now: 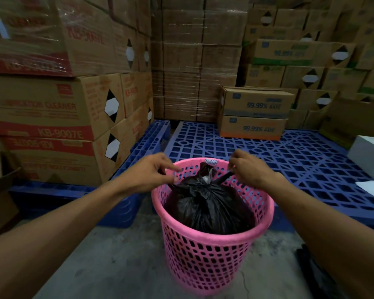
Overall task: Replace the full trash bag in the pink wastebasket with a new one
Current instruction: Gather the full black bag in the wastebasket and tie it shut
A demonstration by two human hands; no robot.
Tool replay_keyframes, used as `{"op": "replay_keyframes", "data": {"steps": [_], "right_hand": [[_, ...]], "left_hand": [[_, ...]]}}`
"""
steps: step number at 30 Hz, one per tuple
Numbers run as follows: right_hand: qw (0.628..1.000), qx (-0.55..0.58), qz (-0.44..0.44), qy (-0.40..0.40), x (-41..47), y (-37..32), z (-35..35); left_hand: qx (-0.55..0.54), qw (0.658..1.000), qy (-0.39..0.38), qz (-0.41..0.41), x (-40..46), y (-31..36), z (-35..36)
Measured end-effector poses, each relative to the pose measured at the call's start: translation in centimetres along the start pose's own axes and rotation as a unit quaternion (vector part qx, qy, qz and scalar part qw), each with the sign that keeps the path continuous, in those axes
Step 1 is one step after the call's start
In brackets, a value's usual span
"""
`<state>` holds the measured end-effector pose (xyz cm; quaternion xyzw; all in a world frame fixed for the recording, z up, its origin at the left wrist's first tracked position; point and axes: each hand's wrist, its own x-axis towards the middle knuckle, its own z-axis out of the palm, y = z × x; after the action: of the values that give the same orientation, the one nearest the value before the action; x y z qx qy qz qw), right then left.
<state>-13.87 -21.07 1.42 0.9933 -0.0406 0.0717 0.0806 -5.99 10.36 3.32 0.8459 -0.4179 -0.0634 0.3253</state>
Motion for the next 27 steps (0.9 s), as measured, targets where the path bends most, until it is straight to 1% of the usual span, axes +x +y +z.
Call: {"op": "replay_keyframes", "data": {"steps": [1, 2, 3, 5, 6, 8, 9, 10, 12, 16, 17, 19, 21, 23, 25, 26, 27], "right_hand": [[0.999, 0.035, -0.039, -0.016, -0.2, -0.4, -0.3], [0.994, 0.075, -0.066, -0.045, -0.2, -1.0, -0.6], [0.988, 0.11, -0.074, -0.08, -0.1, -1.5, -0.9], [0.979, 0.139, -0.05, -0.143, 0.4, -2.2, -0.9], [0.977, 0.13, -0.033, -0.164, 0.6, -2.4, -0.8], [0.975, 0.107, -0.003, -0.193, 0.7, -2.7, -0.9], [0.974, 0.109, 0.004, -0.197, 0.7, -2.9, -1.1], [0.974, 0.123, 0.001, -0.19, 0.8, -2.9, -1.2], [0.971, 0.165, -0.017, -0.172, 0.9, -2.9, -1.8], [0.954, 0.248, -0.037, -0.166, 0.9, -1.3, -2.7], [0.952, 0.262, -0.032, -0.152, 0.8, -0.8, -2.5], [0.953, 0.286, -0.013, -0.1, 0.6, -0.4, -1.4], [0.956, 0.285, 0.0, -0.063, 0.5, -0.5, -0.1], [0.964, 0.262, 0.018, -0.048, 0.5, -0.2, 1.1], [0.967, 0.244, 0.046, -0.051, 0.2, 0.7, 1.8], [0.968, 0.238, 0.056, -0.052, 0.0, 1.2, 2.1], [0.97, 0.231, 0.06, -0.053, -0.3, 1.4, 2.3]], "left_hand": [[0.0, 1.0, 0.015, 0.009, 0.2, 0.2, -0.4], [0.038, 0.999, 0.026, 0.015, 0.5, 0.4, -0.5], [0.104, 0.994, 0.032, 0.02, 0.7, 0.9, -0.4], [0.249, 0.968, 0.007, 0.024, 1.5, 1.9, 0.7], [0.287, 0.958, -0.025, 0.012, 1.9, 2.3, 1.7], [0.29, 0.953, -0.078, -0.04, 2.5, 2.6, 4.1], [0.282, 0.953, -0.09, -0.064, 2.5, 2.4, 5.2], [0.275, 0.954, -0.092, -0.077, 2.6, 2.1, 6.1], [0.264, 0.958, -0.075, -0.077, 2.5, 1.7, 6.9], [0.169, 0.985, -0.033, -0.02, 1.8, 1.6, 6.1], [0.169, 0.985, -0.026, 0.004, 1.4, 1.6, 5.7], [0.222, 0.973, -0.016, 0.065, 0.8, 1.3, 5.5], [0.259, 0.96, -0.024, 0.104, 0.2, 1.2, 6.1], [0.275, 0.951, -0.044, 0.134, -0.1, 1.7, 6.8], [0.297, 0.941, -0.06, 0.154, -0.4, 2.5, 7.0], [0.294, 0.94, -0.071, 0.158, -0.6, 2.7, 6.9], [0.274, 0.946, -0.081, 0.15, -1.0, 2.8, 6.7]]}}
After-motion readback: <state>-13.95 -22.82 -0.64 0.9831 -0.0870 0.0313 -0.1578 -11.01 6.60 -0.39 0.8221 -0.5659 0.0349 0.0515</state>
